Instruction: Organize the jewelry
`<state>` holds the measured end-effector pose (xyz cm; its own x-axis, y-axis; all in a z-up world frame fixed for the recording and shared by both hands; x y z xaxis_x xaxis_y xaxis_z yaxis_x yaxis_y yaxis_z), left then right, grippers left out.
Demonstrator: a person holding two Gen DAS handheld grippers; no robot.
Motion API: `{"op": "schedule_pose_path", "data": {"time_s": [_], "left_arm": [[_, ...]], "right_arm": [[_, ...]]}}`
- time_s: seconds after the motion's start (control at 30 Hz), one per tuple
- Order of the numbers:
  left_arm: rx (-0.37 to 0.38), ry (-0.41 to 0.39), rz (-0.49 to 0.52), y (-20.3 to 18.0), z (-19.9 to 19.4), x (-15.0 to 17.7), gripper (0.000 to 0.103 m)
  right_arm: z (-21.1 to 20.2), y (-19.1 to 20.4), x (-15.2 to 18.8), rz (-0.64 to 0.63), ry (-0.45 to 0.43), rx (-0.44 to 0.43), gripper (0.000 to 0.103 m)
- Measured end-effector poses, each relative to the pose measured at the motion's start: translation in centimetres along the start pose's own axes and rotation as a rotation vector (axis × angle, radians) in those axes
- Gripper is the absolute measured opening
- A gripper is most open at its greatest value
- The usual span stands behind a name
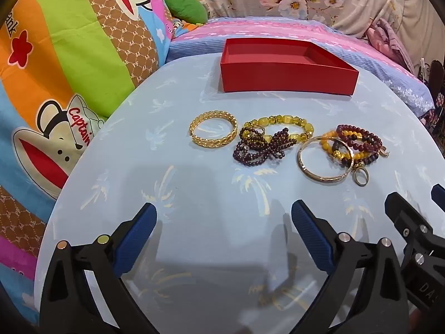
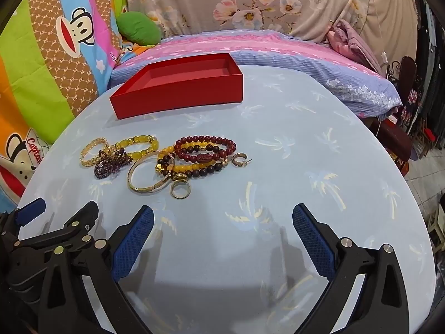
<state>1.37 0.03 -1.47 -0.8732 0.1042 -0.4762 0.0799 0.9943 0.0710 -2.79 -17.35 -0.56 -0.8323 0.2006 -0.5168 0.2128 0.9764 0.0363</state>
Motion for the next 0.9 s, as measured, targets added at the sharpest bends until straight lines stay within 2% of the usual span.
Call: {"op": "schedule_pose_path", "data": {"time_s": [0.03,0.9], "left_arm": [[-0.017,-0.012,0.009,-0.08,-0.07,0.04,0.093],[-0.003,-0.001,-0.005,0.02,-0.20,0.04,0.093]], "right_arm": [[0.08,0.00,-0.04,-0.001,0.008,0.000,0.096],[-0.49,0.17,0.28,-0.009,-0.009,0.020,0.096]]}}
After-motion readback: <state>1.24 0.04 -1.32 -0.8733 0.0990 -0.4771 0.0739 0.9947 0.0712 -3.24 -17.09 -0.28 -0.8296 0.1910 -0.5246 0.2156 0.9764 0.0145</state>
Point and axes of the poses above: each gripper's, at about its wrist camera, not at the fingertips, and z roughly the way its jaws point, y to its left, x to its underside, the point moved 2 cm from there along z, roughly the way its jaws point, and after that the axes turned 14 degrees about y, right-handed, at the moved point
